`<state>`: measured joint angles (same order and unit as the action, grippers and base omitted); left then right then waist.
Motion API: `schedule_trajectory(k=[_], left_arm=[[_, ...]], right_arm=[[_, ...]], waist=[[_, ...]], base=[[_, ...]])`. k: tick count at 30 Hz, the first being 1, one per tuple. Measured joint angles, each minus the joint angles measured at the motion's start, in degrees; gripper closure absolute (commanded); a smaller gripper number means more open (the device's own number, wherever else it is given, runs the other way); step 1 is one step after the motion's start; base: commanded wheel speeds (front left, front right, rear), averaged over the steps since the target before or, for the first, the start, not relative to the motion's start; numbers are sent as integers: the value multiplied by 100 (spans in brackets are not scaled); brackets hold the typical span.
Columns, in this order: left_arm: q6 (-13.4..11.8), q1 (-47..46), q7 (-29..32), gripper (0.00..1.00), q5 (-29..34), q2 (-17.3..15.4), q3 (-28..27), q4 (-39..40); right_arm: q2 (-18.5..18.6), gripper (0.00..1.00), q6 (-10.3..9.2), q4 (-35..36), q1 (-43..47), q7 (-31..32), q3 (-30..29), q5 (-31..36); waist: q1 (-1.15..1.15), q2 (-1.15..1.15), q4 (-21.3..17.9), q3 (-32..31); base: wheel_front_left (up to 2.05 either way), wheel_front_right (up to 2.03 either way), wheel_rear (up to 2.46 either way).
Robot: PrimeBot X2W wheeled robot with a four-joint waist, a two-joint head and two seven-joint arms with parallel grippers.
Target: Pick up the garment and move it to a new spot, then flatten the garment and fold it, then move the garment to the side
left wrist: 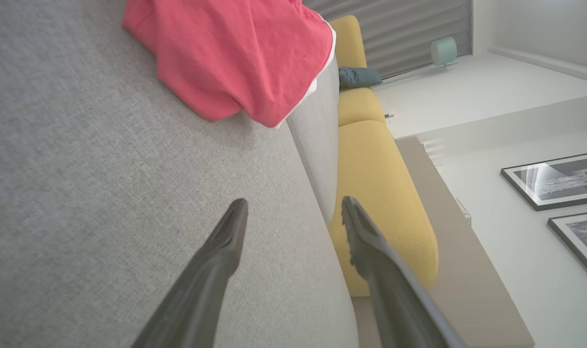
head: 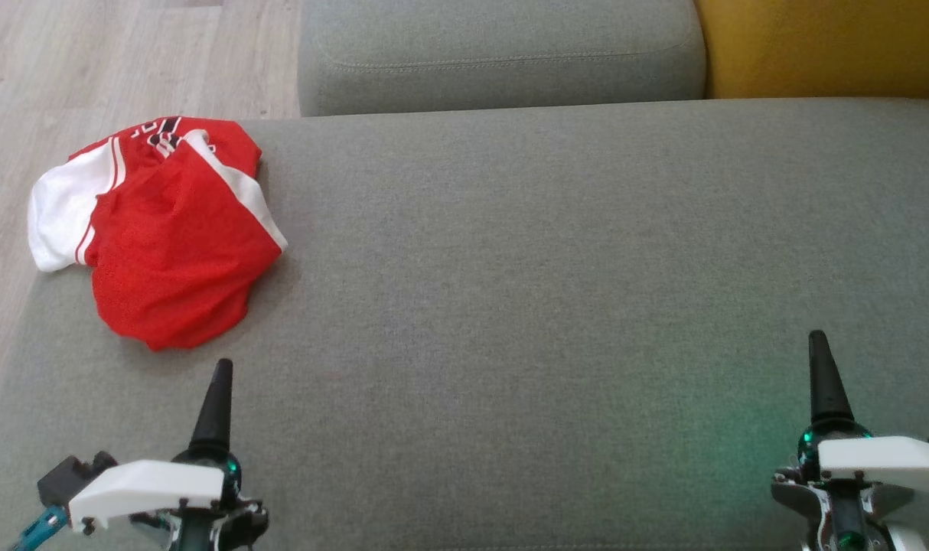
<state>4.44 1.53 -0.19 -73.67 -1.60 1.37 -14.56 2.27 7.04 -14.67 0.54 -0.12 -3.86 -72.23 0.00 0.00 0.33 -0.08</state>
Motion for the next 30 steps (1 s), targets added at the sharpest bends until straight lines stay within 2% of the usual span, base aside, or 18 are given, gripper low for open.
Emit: schedule_trajectory(k=[9,30], left_arm=[[-100,0,-152,0,703,-4,182,52],[-250,-1,-495,0,2810,-12,437,158]], right_arm=[[0,0,0,205,1,-142,183,918],[2,0,0,243,1,-494,526,2773]], waist=[[0,0,8,6],[0,0,31,-9]], base=[[0,0,0],[0,0,0]])
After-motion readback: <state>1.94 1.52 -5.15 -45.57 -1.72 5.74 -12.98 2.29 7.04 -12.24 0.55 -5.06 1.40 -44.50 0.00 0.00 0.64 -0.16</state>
